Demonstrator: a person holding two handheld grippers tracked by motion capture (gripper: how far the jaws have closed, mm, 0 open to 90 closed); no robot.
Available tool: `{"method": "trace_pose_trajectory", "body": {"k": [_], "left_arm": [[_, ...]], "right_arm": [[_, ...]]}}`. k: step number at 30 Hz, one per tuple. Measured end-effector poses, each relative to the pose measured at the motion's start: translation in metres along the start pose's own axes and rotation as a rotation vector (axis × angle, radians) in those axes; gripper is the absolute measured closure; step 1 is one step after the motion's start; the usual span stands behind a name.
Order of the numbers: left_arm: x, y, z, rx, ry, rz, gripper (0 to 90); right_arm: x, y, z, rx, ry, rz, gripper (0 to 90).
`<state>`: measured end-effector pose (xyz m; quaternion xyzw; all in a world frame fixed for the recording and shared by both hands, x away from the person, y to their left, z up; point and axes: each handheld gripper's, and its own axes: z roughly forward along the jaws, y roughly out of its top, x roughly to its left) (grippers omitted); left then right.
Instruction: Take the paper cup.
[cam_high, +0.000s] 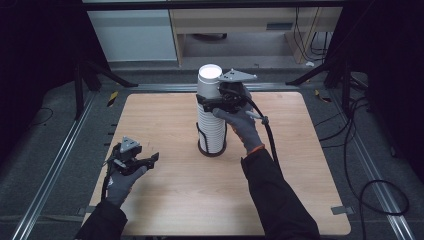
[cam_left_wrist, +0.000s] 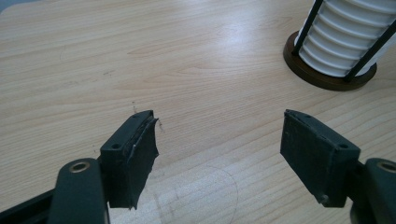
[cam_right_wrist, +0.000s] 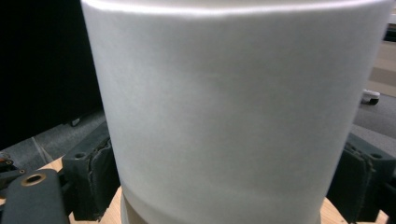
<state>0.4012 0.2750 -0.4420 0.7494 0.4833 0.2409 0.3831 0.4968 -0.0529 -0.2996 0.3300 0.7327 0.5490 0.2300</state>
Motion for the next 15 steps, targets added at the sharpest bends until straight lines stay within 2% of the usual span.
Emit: {"method": "trace_pose_trajectory", "body": {"k": [9, 11, 13, 14, 15], "left_arm": [[0.0, 0.0, 0.0, 0.003, -0.001, 0.001, 26.0], [0.0, 0.0, 0.0, 0.004, 0.0, 0.0, 26.0], [0.0, 0.0, 0.001, 0.004, 0.0, 0.0, 25.9], [0.0, 0.0, 0.001, 0.003, 0.002, 0.002, 25.9], [0.0, 0.0, 0.001, 0.004, -0.001, -0.001, 26.0]], "right_arm": [[0.0, 0.001, 0.001, -0.004, 0.002, -0.01, 12.4], [0.0, 0.002, -0.001, -0.022, 0.005, -0.01, 13.7], [0.0, 0.008, -0.007, -0.071, 0.015, 0.008, 14.4], [-0.001, 0.012, -0.01, -0.075, 0.025, 0.026, 14.4], [-0.001, 0.015, -0.011, -0.07, 0.023, 0.02, 14.4]]}}
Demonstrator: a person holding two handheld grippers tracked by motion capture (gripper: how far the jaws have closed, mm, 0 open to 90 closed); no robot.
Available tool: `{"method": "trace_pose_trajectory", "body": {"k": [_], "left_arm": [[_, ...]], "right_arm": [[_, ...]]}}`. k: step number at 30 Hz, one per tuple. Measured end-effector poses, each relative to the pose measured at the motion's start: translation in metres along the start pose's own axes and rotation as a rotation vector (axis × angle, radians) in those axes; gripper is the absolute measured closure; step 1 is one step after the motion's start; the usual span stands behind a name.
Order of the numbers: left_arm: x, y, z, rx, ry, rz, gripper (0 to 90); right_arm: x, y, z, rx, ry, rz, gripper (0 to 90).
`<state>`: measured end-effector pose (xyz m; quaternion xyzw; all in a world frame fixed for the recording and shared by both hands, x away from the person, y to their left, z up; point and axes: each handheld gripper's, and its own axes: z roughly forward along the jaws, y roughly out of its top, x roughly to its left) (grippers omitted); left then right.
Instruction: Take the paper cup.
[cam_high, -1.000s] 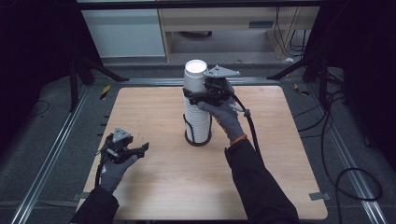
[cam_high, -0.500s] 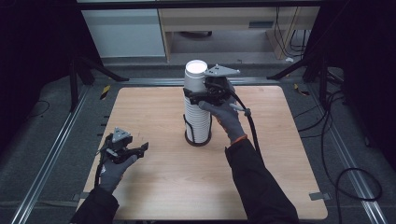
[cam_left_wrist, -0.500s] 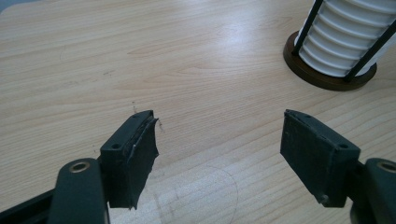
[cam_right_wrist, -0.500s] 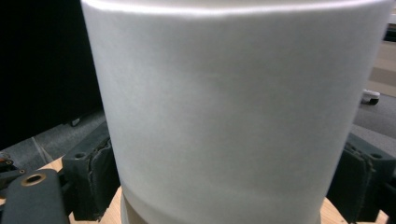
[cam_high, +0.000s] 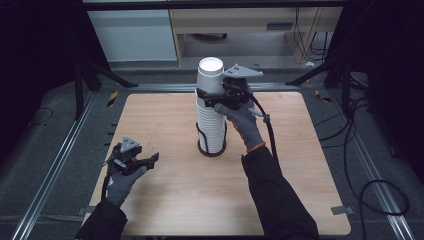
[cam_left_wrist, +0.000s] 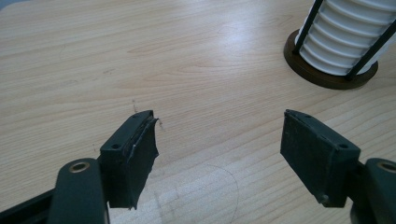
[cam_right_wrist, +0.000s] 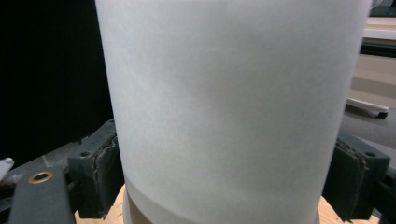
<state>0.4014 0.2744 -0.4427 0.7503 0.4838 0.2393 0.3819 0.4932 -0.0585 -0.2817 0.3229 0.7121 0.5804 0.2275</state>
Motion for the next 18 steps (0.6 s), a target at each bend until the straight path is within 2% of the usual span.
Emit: {"method": "trace_pose_trajectory", "body": {"k": [1, 3, 13, 18], "left_arm": [[-0.001, 0.0, 0.0, 0.001, 0.0, 0.001, 26.0], [-0.001, 0.0, 0.0, 0.003, 0.0, 0.007, 25.9], [0.0, 0.0, 0.0, 0.004, 0.0, 0.002, 25.8], [-0.001, 0.0, 0.0, 0.004, -0.001, 0.007, 25.8]], "right_arm": [[0.003, 0.004, -0.001, 0.032, -0.02, -0.035, 14.7], [0.004, 0.005, -0.001, 0.042, -0.025, -0.044, 15.0], [0.002, 0.01, -0.004, 0.049, -0.006, -0.052, 15.5], [0.003, 0.017, -0.01, 0.027, -0.003, -0.057, 15.6]]}}
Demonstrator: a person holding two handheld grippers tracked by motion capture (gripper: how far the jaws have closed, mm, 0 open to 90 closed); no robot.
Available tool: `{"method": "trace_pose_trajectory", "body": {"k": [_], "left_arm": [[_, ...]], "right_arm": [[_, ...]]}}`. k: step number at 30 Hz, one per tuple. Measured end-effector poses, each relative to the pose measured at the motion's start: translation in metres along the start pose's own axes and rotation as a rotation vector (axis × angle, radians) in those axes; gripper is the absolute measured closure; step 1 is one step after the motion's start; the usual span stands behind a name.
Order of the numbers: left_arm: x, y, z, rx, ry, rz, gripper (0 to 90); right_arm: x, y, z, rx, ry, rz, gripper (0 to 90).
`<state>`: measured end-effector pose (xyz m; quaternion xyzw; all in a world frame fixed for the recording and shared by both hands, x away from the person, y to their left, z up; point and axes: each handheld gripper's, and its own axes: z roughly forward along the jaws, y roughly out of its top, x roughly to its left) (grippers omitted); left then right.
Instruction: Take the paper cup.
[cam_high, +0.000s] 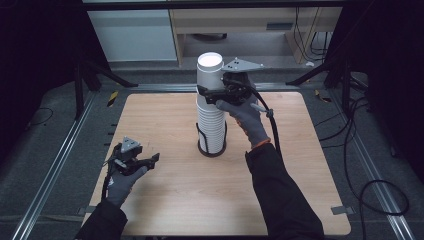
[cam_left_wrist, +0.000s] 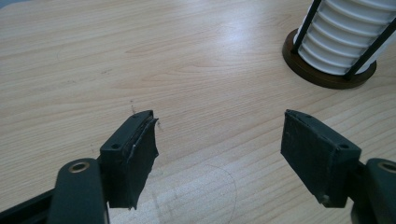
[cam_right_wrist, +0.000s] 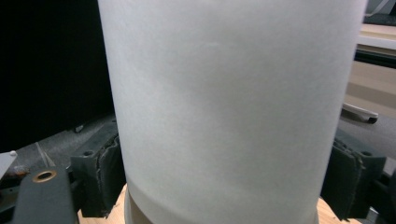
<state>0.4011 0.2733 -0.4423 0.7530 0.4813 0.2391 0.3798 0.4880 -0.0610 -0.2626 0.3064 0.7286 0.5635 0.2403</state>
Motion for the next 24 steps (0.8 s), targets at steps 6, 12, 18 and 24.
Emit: {"method": "trace_pose_trajectory", "body": {"k": [6, 12, 18, 24], "left_arm": [[0.0, 0.0, 0.0, 0.0, 0.0, -0.001, 25.8], [0.0, 0.0, 0.0, 0.001, -0.001, 0.0, 25.7], [-0.001, 0.0, 0.0, -0.002, -0.004, 0.003, 25.6], [-0.001, 0.001, -0.001, -0.008, -0.011, 0.006, 25.3]], "right_arm": [[0.001, 0.008, -0.005, -0.015, -0.001, -0.008, 15.6], [0.001, 0.016, -0.011, -0.037, -0.002, -0.02, 15.5], [0.003, 0.031, -0.022, -0.064, -0.003, -0.041, 15.5], [0.002, 0.046, -0.039, -0.093, -0.016, -0.066, 15.5]]}}
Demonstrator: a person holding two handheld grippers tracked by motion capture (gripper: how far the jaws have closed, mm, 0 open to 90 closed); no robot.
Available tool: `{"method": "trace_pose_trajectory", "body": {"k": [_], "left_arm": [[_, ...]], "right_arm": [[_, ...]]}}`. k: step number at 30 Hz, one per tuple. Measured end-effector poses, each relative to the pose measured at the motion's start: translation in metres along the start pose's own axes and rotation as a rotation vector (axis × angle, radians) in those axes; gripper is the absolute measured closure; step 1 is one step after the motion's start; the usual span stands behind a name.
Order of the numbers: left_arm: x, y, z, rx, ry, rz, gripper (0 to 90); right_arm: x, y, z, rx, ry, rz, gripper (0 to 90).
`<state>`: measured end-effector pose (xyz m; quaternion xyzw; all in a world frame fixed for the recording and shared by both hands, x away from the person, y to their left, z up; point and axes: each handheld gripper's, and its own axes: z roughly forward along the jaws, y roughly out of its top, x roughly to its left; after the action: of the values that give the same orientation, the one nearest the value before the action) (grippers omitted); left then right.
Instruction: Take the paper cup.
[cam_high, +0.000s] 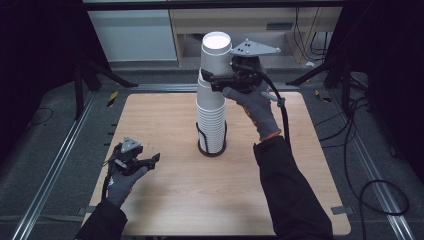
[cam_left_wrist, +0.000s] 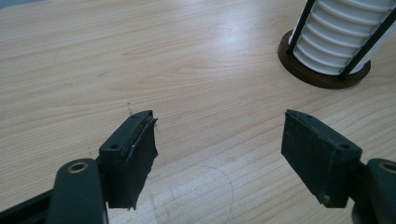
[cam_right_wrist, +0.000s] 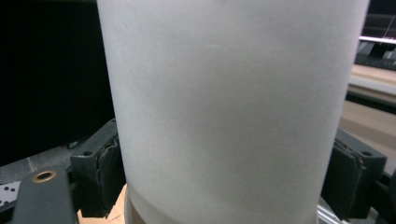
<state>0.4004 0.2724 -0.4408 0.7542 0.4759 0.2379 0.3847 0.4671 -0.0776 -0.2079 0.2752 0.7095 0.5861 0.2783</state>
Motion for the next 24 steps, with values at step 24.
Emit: {"method": "trace_pose_trajectory", "body": {"k": [24], "left_arm": [[-0.021, 0.013, -0.011, -0.043, -0.153, 0.114, 22.8]], "right_arm": [[0.0, -0.072, -0.091, 0.161, 0.199, -0.152, 15.0]]}}
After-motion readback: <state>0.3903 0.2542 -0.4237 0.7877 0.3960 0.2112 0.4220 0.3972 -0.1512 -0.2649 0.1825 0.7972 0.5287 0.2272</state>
